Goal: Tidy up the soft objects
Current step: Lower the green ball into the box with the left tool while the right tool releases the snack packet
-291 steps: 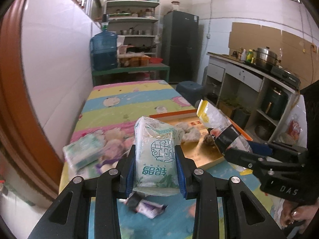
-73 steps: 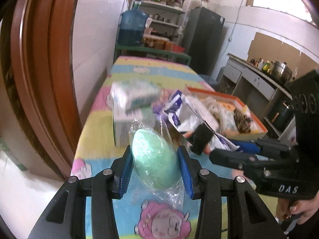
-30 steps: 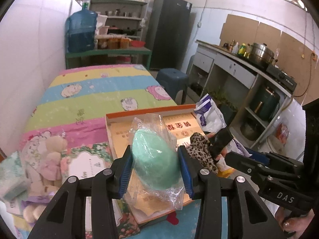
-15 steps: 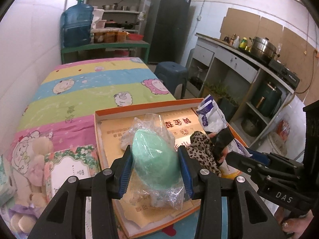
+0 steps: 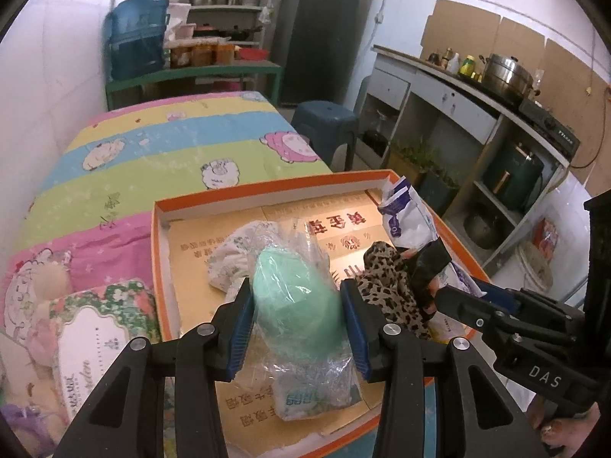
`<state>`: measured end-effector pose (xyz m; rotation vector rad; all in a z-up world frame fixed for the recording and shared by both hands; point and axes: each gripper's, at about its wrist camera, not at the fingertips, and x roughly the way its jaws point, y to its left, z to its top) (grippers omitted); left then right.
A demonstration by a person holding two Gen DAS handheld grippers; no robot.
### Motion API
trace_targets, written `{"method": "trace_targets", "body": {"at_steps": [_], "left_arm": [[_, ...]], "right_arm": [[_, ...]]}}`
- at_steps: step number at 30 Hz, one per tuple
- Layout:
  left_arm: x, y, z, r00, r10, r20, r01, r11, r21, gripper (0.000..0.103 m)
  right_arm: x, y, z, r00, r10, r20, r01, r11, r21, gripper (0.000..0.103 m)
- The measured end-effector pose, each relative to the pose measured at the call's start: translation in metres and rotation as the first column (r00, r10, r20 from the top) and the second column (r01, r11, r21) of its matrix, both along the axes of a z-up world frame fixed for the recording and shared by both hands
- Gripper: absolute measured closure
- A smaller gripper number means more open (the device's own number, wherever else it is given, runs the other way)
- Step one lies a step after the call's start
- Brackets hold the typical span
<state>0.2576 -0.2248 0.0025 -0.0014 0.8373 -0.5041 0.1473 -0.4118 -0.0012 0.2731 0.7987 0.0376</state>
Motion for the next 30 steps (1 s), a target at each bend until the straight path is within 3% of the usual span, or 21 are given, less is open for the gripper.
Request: {"method": "trace_targets", "body": {"at_steps": [26, 30], "left_arm": [[0.011, -0.004, -0.01, 0.999, -0.002, -0.048, 0.002, 1.0, -0.008, 0.056], [0.009, -0.005, -0.007, 0.998, -0.034, -0.057, 0.033, 0.999, -0.016, 0.054]], "right_arm": [[0.008, 0.009, -0.015, 1.0, 0.025, -0.002, -0.025, 0.999, 0.027, 0.063], [0.002, 0.006, -0.01, 0.999, 0.022, 0.04, -0.024, 0.999, 0.046, 0.046]]}}
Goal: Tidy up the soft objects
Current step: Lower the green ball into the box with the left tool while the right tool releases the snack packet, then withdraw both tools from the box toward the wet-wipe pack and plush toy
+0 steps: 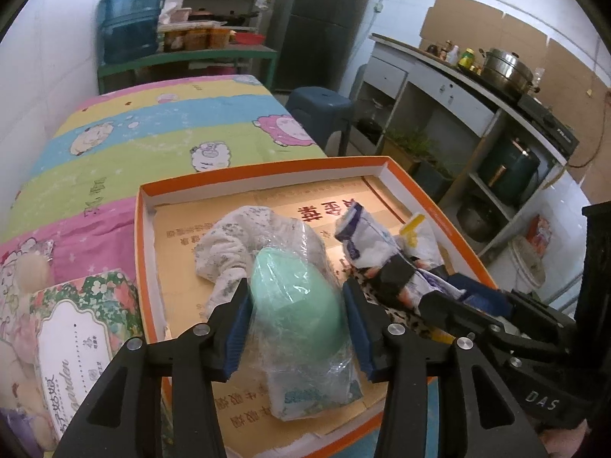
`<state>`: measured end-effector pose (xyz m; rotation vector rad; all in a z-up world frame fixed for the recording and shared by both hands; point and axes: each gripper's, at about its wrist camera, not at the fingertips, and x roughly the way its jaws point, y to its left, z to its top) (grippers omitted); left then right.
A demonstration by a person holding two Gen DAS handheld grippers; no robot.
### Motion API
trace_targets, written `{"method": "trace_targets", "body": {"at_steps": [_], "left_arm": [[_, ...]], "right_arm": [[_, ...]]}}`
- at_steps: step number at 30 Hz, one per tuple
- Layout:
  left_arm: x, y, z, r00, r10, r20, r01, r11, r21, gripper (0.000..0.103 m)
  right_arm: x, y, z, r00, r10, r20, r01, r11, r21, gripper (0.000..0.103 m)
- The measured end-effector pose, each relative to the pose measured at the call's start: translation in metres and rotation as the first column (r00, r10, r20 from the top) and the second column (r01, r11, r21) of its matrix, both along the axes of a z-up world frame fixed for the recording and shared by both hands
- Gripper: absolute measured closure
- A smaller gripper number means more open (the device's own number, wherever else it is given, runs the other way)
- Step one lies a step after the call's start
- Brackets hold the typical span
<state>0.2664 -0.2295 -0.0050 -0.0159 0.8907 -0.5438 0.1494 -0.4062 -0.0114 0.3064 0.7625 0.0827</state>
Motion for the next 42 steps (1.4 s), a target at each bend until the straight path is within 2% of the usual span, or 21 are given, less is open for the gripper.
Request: {"method": "trace_targets", "body": {"at_steps": [2, 4, 9, 13, 17, 21, 24, 28, 32, 42], "left_arm": [[-0.003, 0.001, 0.003, 1.0, -0.005, 0.004, 0.005, 1.0, -0.006, 0.051], [-0.007, 0.003, 0.007, 1.0, -0.006, 0.015, 0.006, 1.0, -0.019, 0.036], [-0.017, 0.012, 0.025, 0.998, 0.004, 0.057, 0.001, 0.996, -0.092, 0.028], [-0.027, 0.021, 0.04, 0.996, 0.011, 0.085, 0.001, 0.99, -0.138, 0.026], [-0.041, 0.03, 0.053, 0.991, -0.021, 0.13, 0.045, 0.982, -0.185, 0.025], [-0.054, 0.039, 0.061, 0.988, -0.041, 0.149, 0.07, 0.978, -0.198, 0.025], [-0.061, 0.048, 0.065, 0.991, -0.029, 0.134, 0.054, 0.981, -0.186, 0.025], [-0.076, 0.065, 0.071, 0.986, 0.008, 0.168, 0.015, 0.991, -0.133, 0.025], [-0.091, 0.084, 0.074, 0.981, 0.047, 0.188, -0.026, 0.993, -0.112, 0.025], [-0.117, 0.139, 0.078, 0.961, 0.16, 0.225, -0.13, 0.981, -0.142, 0.025]], "right_arm": [[-0.002, -0.002, 0.003, 1.0, -0.009, 0.015, 0.009, 1.0, 0.013, 0.044], [-0.005, -0.004, 0.005, 1.0, -0.017, 0.021, 0.017, 1.0, 0.013, 0.044], [-0.013, -0.005, 0.012, 0.999, -0.037, 0.032, 0.036, 0.999, 0.013, 0.044], [-0.019, -0.004, 0.02, 0.998, -0.05, 0.05, 0.048, 0.999, 0.024, 0.044], [-0.023, 0.004, 0.028, 0.997, -0.048, 0.064, 0.047, 0.999, 0.019, 0.044], [-0.028, 0.017, 0.038, 0.996, -0.034, 0.078, 0.033, 0.999, 0.012, 0.044], [-0.032, 0.028, 0.044, 0.996, -0.02, 0.091, 0.019, 1.0, 0.008, 0.044], [-0.038, 0.048, 0.051, 0.995, 0.007, 0.103, -0.006, 1.0, -0.003, 0.044], [-0.046, 0.067, 0.057, 0.994, 0.03, 0.109, -0.029, 1.0, -0.011, 0.044], [-0.053, 0.106, 0.065, 0.989, 0.099, 0.107, -0.094, 0.995, -0.044, 0.044]]}}
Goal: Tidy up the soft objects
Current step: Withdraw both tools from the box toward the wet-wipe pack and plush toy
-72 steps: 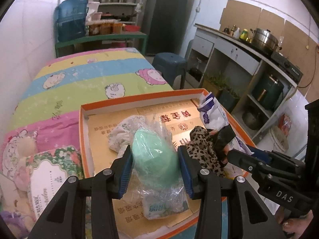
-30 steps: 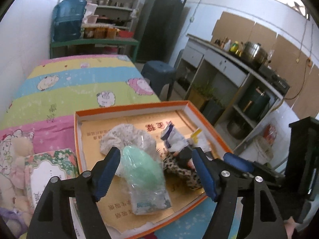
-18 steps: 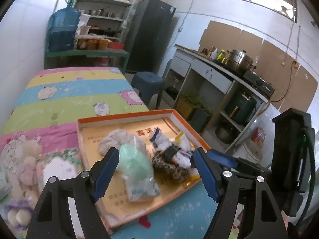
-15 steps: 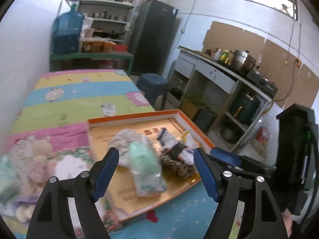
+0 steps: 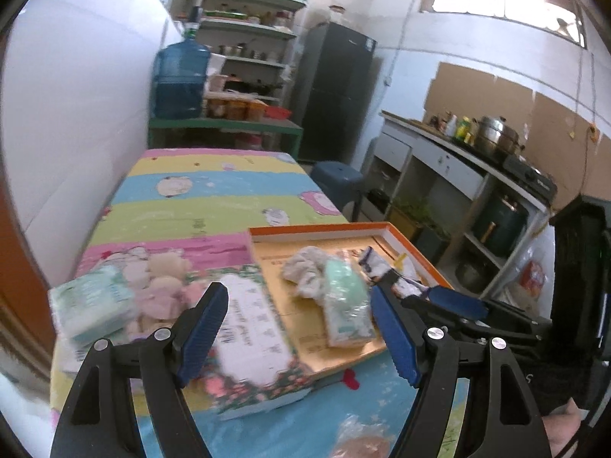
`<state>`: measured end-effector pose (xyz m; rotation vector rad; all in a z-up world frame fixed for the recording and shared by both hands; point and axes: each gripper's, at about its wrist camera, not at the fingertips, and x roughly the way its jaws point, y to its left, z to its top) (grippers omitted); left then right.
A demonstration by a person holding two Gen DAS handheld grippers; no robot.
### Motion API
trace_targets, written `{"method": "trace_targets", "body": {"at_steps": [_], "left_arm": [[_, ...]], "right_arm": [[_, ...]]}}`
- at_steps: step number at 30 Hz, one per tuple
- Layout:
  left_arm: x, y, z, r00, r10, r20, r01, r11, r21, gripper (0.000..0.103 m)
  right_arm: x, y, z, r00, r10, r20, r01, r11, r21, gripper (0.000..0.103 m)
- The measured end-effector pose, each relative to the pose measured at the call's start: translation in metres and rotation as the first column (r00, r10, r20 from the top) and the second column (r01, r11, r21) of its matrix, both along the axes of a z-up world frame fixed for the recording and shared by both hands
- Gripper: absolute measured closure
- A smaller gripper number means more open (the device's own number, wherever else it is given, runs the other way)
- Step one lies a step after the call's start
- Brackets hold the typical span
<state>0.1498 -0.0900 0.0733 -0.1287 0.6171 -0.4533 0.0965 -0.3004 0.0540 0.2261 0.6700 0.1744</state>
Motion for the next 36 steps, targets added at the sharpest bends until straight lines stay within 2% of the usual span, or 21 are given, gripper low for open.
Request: {"method": "trace_targets", "body": {"at_steps": [7, 18, 28, 36], "left_arm": [[-0.011, 0.049, 0.009, 0.995, 0.096, 0.033, -0.096, 0.995, 0.009, 0.025], [-0.025, 0.117, 0.012, 0.972, 0.231, 0.048, -0.232, 0.973, 0.0, 0.025], [-0.025, 0.152, 0.003, 0.955, 0.294, 0.036, -0.294, 0.956, 0.005, 0.025], [-0.028, 0.189, -0.005, 0.931, 0.364, 0.026, -0.363, 0.931, -0.018, 0.025]], "right_arm": [[0.006, 0.026, -0.003, 0.998, 0.067, -0.002, -0.067, 0.998, 0.009, 0.044], [0.008, 0.088, -0.01, 0.975, 0.22, -0.018, -0.221, 0.975, -0.036, 0.044], [0.014, 0.127, -0.022, 0.943, 0.327, -0.059, -0.33, 0.942, -0.064, 0.044], [0.021, 0.15, -0.024, 0.902, 0.425, -0.078, -0.432, 0.893, -0.126, 0.044]]}}
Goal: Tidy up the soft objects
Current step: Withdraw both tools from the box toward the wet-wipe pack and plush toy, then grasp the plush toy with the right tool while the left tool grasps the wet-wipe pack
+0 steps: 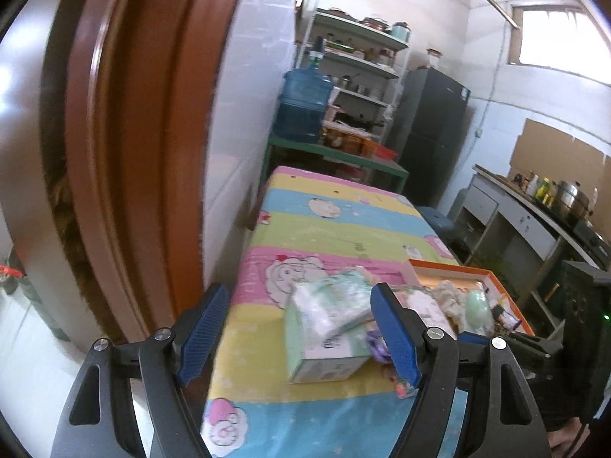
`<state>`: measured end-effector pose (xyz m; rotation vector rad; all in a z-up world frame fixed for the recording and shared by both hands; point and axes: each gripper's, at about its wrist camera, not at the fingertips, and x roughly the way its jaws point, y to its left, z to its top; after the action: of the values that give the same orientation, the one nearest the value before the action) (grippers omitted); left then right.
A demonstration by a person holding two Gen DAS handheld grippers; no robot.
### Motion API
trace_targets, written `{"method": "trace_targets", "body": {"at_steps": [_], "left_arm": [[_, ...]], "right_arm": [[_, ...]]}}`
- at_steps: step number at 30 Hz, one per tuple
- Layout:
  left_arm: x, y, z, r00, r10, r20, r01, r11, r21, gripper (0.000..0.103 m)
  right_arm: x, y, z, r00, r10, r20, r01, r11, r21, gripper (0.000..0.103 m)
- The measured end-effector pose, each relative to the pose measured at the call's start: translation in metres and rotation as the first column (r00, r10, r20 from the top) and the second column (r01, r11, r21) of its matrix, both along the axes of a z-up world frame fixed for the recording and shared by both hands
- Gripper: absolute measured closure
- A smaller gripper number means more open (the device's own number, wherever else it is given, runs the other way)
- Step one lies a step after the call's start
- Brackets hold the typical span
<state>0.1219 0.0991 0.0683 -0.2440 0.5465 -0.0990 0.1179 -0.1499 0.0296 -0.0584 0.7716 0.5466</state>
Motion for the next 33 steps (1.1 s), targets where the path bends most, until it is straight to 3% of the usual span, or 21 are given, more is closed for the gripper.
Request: {"method": "trace_targets", "body": {"at_steps": [7, 11, 12, 16, 24, 26, 27, 28, 33], "left_arm": [[0.008, 0.02, -0.014, 0.999, 0.03, -0.032, -0.031, 0.999, -0.021, 0.025], [0.01, 0.022, -0.02, 0.999, 0.027, -0.042, -0.028, 0.999, -0.024, 0.025], [0.009, 0.024, -0.02, 0.999, 0.026, -0.043, -0.027, 0.999, -0.026, 0.025], [0.011, 0.025, -0.024, 0.999, 0.024, -0.047, -0.025, 0.999, -0.034, 0.025], [0.022, 0.025, -0.031, 0.998, 0.007, -0.062, -0.009, 0.999, -0.034, 0.025], [0.025, 0.024, -0.032, 0.998, 0.001, -0.064, -0.004, 0.999, -0.033, 0.025], [0.027, 0.023, -0.032, 0.998, -0.006, -0.066, 0.004, 0.999, -0.035, 0.025], [0.029, 0.023, -0.032, 0.998, -0.013, -0.067, 0.011, 0.999, -0.035, 0.025], [0.044, 0.012, -0.031, 0.993, -0.107, -0.053, 0.107, 0.994, -0.019, 0.025]], "right_arm": [[0.007, 0.018, -0.004, 0.997, 0.08, 0.012, -0.079, 0.995, -0.066, 0.044], [0.014, 0.036, -0.005, 0.987, 0.153, 0.041, -0.144, 0.976, -0.166, 0.044], [0.017, 0.038, -0.005, 0.984, 0.172, 0.042, -0.161, 0.967, -0.2, 0.043], [0.027, 0.044, -0.007, 0.966, 0.255, 0.039, -0.232, 0.925, -0.3, 0.025], [0.048, 0.066, -0.019, 0.916, 0.4, -0.032, -0.376, 0.831, -0.41, 0.025], [0.051, 0.071, -0.026, 0.907, 0.416, -0.073, -0.408, 0.818, -0.405, 0.042], [0.054, 0.073, -0.03, 0.901, 0.422, -0.104, -0.427, 0.814, -0.393, 0.063], [0.055, 0.074, -0.033, 0.9, 0.418, -0.121, -0.43, 0.813, -0.393, 0.073], [0.051, 0.062, -0.03, 0.906, 0.408, -0.111, -0.42, 0.836, -0.354, 0.081]]}}
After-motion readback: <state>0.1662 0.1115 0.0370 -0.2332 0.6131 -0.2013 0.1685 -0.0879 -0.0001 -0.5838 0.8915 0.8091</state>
